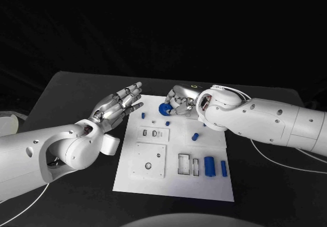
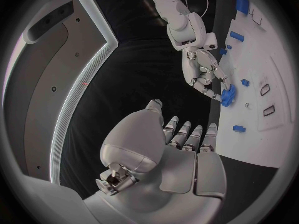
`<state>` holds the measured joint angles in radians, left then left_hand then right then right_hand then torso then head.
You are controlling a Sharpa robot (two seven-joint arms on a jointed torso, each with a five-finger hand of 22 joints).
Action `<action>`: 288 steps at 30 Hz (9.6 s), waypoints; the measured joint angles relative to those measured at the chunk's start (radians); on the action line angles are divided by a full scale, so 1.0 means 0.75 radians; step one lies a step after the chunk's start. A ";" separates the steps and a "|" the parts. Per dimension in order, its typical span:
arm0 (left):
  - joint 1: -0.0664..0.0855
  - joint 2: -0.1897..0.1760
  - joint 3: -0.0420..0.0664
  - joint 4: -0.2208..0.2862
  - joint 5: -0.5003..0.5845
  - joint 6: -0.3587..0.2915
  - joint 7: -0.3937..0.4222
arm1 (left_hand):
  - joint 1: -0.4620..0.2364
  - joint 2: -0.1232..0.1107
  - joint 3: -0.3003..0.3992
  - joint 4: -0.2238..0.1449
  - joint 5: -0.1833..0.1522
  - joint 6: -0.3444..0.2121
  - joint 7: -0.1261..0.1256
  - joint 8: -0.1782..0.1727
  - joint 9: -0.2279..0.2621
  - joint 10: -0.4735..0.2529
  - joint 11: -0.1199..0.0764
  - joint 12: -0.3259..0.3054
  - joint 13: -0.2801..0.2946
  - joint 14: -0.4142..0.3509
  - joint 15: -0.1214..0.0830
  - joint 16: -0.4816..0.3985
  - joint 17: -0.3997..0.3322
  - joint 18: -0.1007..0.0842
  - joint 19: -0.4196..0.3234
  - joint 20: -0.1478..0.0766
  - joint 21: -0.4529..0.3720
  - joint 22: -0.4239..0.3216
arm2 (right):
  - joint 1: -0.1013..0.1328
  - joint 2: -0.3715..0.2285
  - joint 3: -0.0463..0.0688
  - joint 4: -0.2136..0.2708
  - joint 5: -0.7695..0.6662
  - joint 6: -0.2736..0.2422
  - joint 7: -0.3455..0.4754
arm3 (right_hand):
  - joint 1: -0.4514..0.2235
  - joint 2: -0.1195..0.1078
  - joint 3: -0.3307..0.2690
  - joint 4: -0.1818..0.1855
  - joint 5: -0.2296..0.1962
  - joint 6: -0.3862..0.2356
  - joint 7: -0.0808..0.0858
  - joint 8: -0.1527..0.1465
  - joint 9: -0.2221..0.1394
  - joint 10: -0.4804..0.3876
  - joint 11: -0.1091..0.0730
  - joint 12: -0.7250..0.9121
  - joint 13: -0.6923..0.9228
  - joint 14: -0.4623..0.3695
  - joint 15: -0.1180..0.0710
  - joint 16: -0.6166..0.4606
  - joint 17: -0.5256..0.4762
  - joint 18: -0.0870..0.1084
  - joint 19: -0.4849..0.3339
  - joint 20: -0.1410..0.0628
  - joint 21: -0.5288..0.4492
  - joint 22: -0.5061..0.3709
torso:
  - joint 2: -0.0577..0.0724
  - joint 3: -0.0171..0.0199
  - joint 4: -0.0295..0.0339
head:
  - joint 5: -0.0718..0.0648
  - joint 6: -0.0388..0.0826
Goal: Assemble the parts on the task board
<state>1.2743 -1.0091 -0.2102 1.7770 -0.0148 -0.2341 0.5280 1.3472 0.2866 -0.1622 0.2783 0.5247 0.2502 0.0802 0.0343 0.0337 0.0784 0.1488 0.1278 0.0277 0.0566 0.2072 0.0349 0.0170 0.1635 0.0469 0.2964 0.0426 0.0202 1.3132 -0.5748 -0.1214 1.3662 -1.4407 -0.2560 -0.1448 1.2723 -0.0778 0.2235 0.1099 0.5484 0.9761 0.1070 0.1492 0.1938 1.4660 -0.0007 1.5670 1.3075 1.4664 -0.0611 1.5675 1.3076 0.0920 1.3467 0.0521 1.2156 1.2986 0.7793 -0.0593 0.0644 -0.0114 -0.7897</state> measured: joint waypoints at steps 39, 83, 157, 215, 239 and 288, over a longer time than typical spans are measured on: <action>0.000 0.011 0.000 -0.013 0.001 0.015 -0.007 | 0.000 0.000 0.000 0.000 0.000 0.000 0.000 0.000 0.000 0.005 0.005 0.000 0.001 0.000 0.000 0.005 0.001 0.000 0.005 -0.005 0.000 0.000 | -0.005 0.011 -0.001 0.008 -0.044 0.035 -0.082 | -0.034 0.007 0.073 -0.014 -0.216 -0.266 -0.051 -0.107 0.068 0.000 -0.010 0.000 0.000 0.000 0.000 -0.046 0.000 0.000 -0.046 -0.003 -0.106 -0.038 | 0.001 0.0004 0.0010 | -0.002 0.000; -0.008 0.019 -0.003 -0.022 0.003 0.030 -0.018 | 0.005 -0.005 0.007 0.000 0.005 0.000 0.000 0.000 0.000 0.010 0.009 0.005 0.001 0.014 0.014 0.014 0.003 0.000 0.010 0.000 0.000 0.001 | -0.049 -0.562 -0.012 0.224 -0.111 -0.114 0.018 | -0.061 0.002 -0.094 0.093 -0.553 -0.162 -0.067 -0.099 -0.015 0.000 -0.038 -0.133 0.000 0.000 -0.033 -0.485 -0.101 0.000 0.069 -0.041 -0.038 0.013 | -0.003 -0.0019 -0.0028 | 0.012 0.018; -0.016 0.042 -0.004 -0.049 0.003 0.072 -0.051 | 0.016 -0.005 0.015 -0.008 0.016 0.005 0.005 0.000 0.000 0.015 0.014 0.005 0.001 0.019 0.019 0.015 0.004 -0.014 0.010 0.000 0.005 0.001 | -0.110 -0.563 -0.013 0.178 -0.115 -0.195 0.080 | 0.072 0.045 -0.071 0.008 -0.363 0.089 -0.080 0.091 0.097 0.000 -0.057 -0.148 0.000 0.000 -0.053 -0.501 -0.171 0.000 0.072 -0.058 -0.101 0.013 | -0.004 -0.0015 -0.0032 | 0.018 0.000; -0.022 0.056 -0.005 -0.059 0.004 0.087 -0.060 | 0.021 -0.010 0.026 -0.019 0.020 0.005 0.005 0.000 0.001 0.031 0.031 0.021 0.004 0.024 0.024 0.020 0.003 -0.012 0.019 0.000 0.005 0.001 | -0.149 -0.129 -0.005 0.313 -0.117 -0.073 -0.090 | 0.085 0.038 -0.060 -0.022 -0.253 0.043 -0.064 0.121 0.097 0.000 -0.057 -0.143 0.000 0.000 -0.053 -0.506 -0.205 0.000 0.072 -0.058 -0.142 0.012 | -0.003 -0.0020 -0.0024 | 0.005 -0.021; -0.023 0.059 -0.005 -0.063 0.004 0.091 -0.061 | 0.021 -0.010 0.026 -0.019 0.020 0.005 0.005 0.000 0.000 0.028 0.034 0.021 0.005 0.024 0.024 0.020 0.003 -0.025 0.019 0.000 0.005 0.001 | -0.159 -0.136 -0.008 0.303 -0.127 -0.040 -0.068 | -0.011 -0.058 -0.153 0.039 -0.629 -0.287 -0.076 -0.022 0.129 0.000 -0.047 -0.127 0.000 0.000 -0.053 -0.459 -0.181 0.000 0.079 -0.051 -0.131 0.013 | -0.004 -0.0017 -0.0023 | 0.008 -0.029; 0.202 0.323 -0.004 -0.252 -1.126 0.082 -1.270 | -0.371 -0.111 -0.339 0.011 -0.563 0.987 -0.004 0.599 0.432 1.852 -0.180 1.921 1.708 1.881 -0.316 2.045 1.721 -0.156 1.892 -0.281 1.984 1.717 | -0.008 -0.506 -0.054 0.374 0.362 -0.412 0.274 | -0.132 0.089 -0.286 0.238 -0.574 -0.187 -0.042 0.033 0.030 0.002 -0.040 -0.107 0.000 0.000 -0.043 -0.356 -0.111 0.000 0.119 -0.038 -0.041 0.012 | -0.208 0.1092 -0.0798 | 0.108 0.009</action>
<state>1.4261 -0.7667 -0.2133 1.5882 -0.8596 -0.1729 -0.4246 1.0692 0.2036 -0.4161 0.2863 0.1022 0.9906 0.0772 0.4834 0.3573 1.4671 0.0136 1.5685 1.3084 1.4671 -0.0297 1.5684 1.3081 0.0468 1.4659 0.0855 1.5309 1.3082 1.3069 -0.9543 -0.1622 1.6466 -1.1694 -0.5648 0.0607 1.1732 -0.0113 0.0091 0.2885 0.1182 0.8358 0.0755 0.1739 0.2166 1.4676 -0.0310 1.4869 1.3073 1.4662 -0.0930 1.3003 1.2247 0.0920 1.4363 0.0233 1.1850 1.3075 0.6234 0.0226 0.0046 0.0696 -0.7832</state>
